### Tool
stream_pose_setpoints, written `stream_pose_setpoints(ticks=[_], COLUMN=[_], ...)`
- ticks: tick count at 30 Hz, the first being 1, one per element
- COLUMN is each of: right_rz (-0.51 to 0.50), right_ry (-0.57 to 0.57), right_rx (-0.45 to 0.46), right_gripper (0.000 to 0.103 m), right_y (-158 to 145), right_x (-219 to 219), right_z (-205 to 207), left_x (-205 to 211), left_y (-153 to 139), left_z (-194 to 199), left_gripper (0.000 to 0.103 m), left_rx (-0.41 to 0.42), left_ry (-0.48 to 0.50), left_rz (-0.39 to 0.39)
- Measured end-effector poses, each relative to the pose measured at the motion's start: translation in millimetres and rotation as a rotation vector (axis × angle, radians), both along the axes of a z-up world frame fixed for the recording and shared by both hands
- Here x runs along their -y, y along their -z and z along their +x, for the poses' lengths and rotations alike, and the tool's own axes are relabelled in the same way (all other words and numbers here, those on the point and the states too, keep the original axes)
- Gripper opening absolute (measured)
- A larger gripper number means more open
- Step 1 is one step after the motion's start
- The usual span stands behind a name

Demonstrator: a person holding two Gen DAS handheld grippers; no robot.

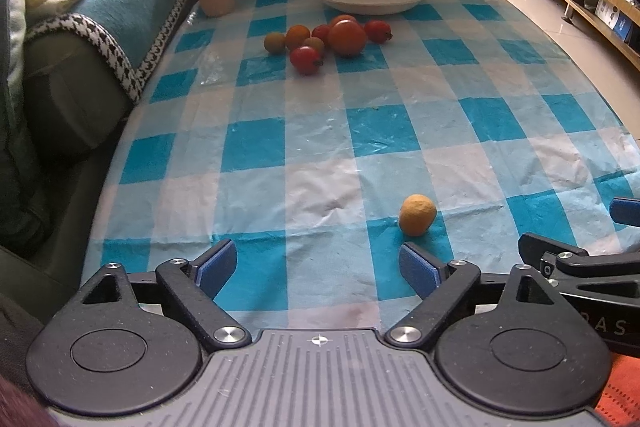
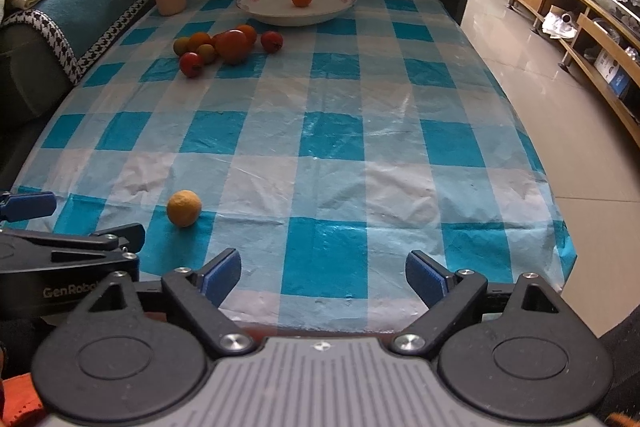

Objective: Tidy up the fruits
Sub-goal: 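Grasp the small yellow fruit on the cloth with the right tool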

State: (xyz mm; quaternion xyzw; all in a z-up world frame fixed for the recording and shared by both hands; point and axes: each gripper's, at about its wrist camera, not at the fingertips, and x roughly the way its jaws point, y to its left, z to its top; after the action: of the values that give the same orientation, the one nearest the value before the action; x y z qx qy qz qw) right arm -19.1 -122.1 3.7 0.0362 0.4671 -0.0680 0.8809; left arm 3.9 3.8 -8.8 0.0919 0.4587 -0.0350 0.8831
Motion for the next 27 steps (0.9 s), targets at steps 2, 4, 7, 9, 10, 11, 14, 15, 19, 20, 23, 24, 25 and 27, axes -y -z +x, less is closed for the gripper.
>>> stream_pose_setpoints(ticks=[2,4,7,9,10,11,14,15,19,20,23,24,25,27], right_rz=[0.008,0.025,0.028,0.033,0.043,0.055,0.079,0.08,0.093,0.102,0.117,0.123,0.136,0.158], right_ry=[-0.014,-0.039,-0.073,-0.106,-0.125,-0.142,-0.197,-0.214,-0.266,-0.276,-0.306,-0.315,-0.327,-0.347], right_rx=[0.003,0.011,0.046,0.047,0.04,0.035,0.024,0.026,0.029,0.03,0.032,0.03,0.026,0.013], right_gripper=[0.098,0.095,0.09,0.087,0.083,0.08,0.071,0.069,0.063,0.061,0.059,0.059,0.056,0.054], right_y=[-2,-6,-12,-12,-10,-8,-2,-1,2,2,3,4,5,8], right_x=[-2,-4,-9,-12,-13,-15,-22,-25,-33,-35,-39,-39,-40,-41], right_z=[1,4,7,14,18,21,29,32,41,42,47,48,51,55], left_x=[-1,-4,-8,-10,-11,-12,-19,-21,-29,-31,-35,-35,-36,-37], left_y=[-5,-10,-13,-10,-9,-7,-7,-6,-6,-6,-6,-5,-5,-3], left_z=[0,-1,1,5,7,9,11,12,14,15,17,17,18,20], left_gripper=[0.091,0.091,0.092,0.092,0.092,0.092,0.092,0.092,0.092,0.092,0.092,0.091,0.091,0.091], left_rx=[0.009,0.019,0.052,0.049,0.043,0.038,0.04,0.042,0.037,0.034,0.026,0.024,0.022,0.011], left_ry=[-0.005,-0.027,-0.036,-0.033,-0.034,-0.037,-0.058,-0.065,-0.089,-0.094,-0.107,-0.11,-0.113,-0.117], left_rz=[0.016,0.02,0.021,0.034,0.043,0.051,0.049,0.042,0.037,0.034,0.036,0.04,0.045,0.056])
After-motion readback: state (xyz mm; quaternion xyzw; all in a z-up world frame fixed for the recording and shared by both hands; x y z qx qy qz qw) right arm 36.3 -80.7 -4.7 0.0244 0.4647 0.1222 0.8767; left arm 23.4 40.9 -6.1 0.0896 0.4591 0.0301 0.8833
